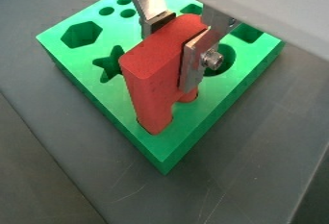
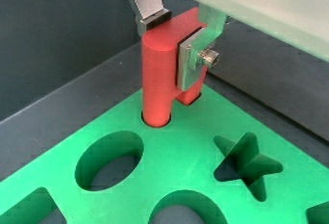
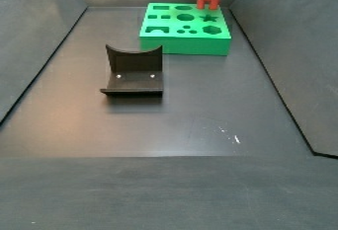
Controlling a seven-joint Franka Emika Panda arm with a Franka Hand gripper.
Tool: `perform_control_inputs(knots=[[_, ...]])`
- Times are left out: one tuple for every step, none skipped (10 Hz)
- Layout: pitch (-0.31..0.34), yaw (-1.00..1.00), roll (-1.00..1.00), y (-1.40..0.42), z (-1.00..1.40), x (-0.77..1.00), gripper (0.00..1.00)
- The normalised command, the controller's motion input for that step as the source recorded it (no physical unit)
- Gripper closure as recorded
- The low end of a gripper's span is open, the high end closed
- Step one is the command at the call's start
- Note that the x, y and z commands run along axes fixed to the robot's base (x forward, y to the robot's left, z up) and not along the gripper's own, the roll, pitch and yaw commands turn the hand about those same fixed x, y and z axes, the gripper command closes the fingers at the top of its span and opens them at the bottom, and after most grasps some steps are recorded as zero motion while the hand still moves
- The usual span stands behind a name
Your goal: Insert the square-circle object.
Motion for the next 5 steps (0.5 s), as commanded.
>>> perform_control_inputs(knots=[[0.000,-0.04,0.13,-0.04,-0.29,0.00,1.00],[0.000,-0.03,0.13,-0.03,-0.29,0.00,1.00],[0.000,-0.04,0.12,-0.05,-0.30,0.00,1.00],[0.000,-0.03,0.04,-0.04,-0.13,0.00,1.00],[0.000,0.00,0.00,0.00,0.00,0.00,1.00]])
